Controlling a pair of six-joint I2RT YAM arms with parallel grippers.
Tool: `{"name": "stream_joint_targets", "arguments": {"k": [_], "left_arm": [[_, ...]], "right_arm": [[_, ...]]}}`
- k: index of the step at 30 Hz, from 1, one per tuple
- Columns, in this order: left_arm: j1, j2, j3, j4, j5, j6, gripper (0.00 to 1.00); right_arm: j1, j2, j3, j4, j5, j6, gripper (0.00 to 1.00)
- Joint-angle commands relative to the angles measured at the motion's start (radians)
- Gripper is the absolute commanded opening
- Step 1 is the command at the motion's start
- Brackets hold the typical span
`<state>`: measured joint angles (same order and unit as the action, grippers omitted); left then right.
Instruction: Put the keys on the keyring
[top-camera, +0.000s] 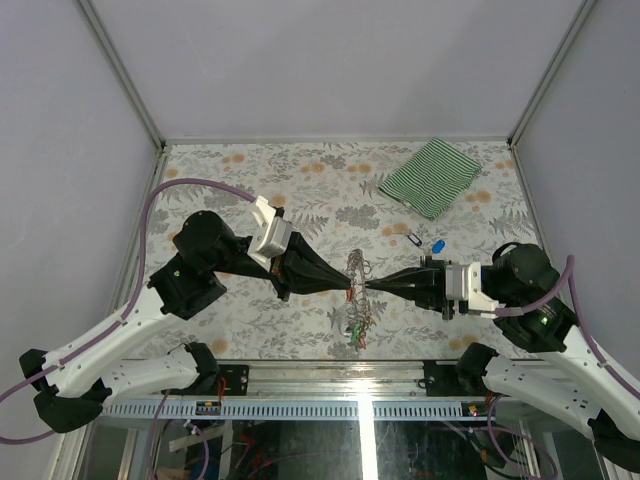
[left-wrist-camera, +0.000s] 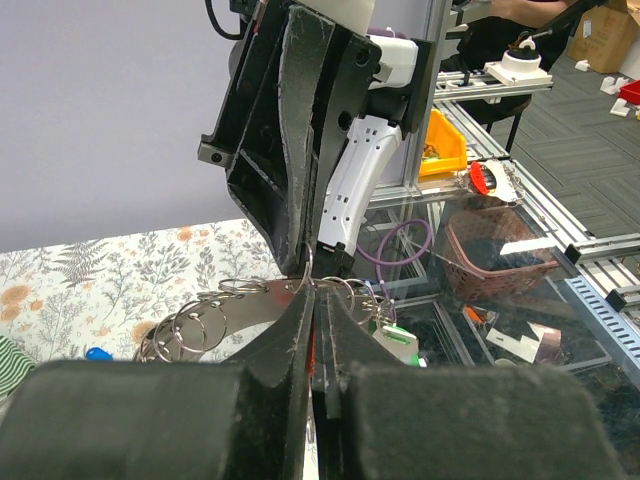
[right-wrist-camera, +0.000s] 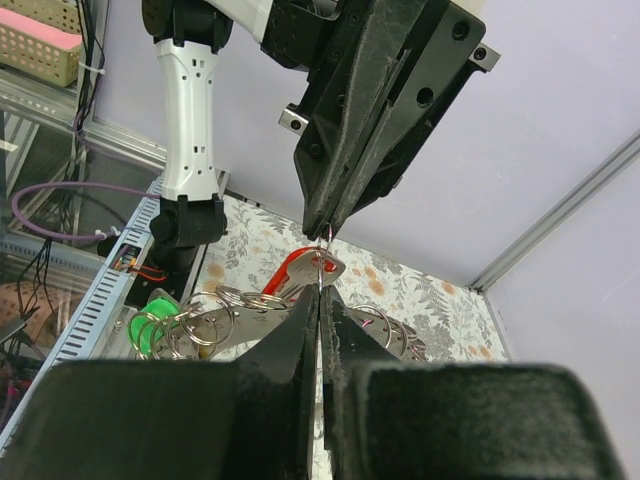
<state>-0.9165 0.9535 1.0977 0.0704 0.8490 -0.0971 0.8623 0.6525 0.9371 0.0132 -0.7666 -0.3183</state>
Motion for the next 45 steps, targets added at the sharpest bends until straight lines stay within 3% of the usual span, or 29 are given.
{"name": "stream_joint_targets", "arguments": {"k": [1, 45], "left_arm": [[-0.004, -0.002, 0.029, 0.04, 0.015, -0.003, 0.0], [-0.004, -0.01, 0.024, 0.042, 0.018, 0.005, 0.0]], "right_arm": [[0.001, -0.001, 0.009, 0.102, 0.032, -0.002, 0.0], [0.0, -0.009, 0.012, 0.089, 0.027, 0.021, 0.0]]}}
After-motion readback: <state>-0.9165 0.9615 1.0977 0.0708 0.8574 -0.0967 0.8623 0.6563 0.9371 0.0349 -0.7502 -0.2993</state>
